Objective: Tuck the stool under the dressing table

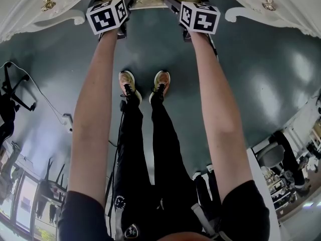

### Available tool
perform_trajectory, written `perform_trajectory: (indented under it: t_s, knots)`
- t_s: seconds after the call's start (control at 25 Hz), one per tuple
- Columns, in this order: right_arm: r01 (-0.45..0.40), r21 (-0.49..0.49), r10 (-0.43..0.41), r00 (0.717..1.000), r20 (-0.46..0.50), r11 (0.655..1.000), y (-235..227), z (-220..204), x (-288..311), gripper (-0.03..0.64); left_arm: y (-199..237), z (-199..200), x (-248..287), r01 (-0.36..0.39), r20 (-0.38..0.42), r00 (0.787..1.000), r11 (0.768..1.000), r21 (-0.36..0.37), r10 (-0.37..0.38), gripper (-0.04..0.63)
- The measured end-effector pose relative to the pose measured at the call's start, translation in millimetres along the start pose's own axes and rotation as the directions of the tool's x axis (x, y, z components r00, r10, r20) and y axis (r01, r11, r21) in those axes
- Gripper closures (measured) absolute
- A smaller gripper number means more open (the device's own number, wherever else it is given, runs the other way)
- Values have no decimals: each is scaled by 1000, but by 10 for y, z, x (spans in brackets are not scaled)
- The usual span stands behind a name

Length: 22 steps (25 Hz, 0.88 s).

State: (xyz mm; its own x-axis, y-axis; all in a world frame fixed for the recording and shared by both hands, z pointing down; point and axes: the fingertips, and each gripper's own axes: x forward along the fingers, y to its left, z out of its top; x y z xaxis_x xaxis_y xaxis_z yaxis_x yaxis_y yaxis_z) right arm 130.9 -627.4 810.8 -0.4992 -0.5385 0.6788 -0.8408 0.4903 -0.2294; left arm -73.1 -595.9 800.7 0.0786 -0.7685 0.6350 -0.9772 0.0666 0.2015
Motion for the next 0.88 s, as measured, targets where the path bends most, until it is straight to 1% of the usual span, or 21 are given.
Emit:
perform_trajectory:
  t_s: [0.12,0.24,0.28,0.36,0.48,0.6,0.68,0.76,0.88]
  knots:
    - [-2,1,2,1000,-1,1000,1,-4,-9,15,6,-1,-8,-4,5,1000,1000,-3,4,25]
    - [0,2,0,1000,9,1000,9,0,-38,15,22,5,-52,-23,31,999,1000,-7,24,26]
    - [5,-2,-5,1000,17,1000,14,4,-57,17,22,5,-80,-31,39,999,1000,1,31,28]
    - [20,-21,-19,999,29,1000,37,9,-107,17,-16,-12,-144,-35,48,998,998,45,33,28]
    - [26,-60,-24,999,37,998,120,-4,-218,17,-172,-50,-280,3,57,998,993,115,-10,29]
    - [11,-104,-3,997,75,995,317,49,-411,17,-404,7,-510,59,101,992,983,172,-77,29]
    - [1,-144,15,994,112,990,492,128,-586,17,-533,84,-715,85,137,984,978,193,-113,29]
    - [-3,-164,28,988,152,986,644,231,-805,23,-635,173,-959,102,172,975,973,206,-139,29]
    - [-2,-189,44,975,217,982,853,459,-1200,52,-812,378,-1392,126,225,956,957,261,-187,31]
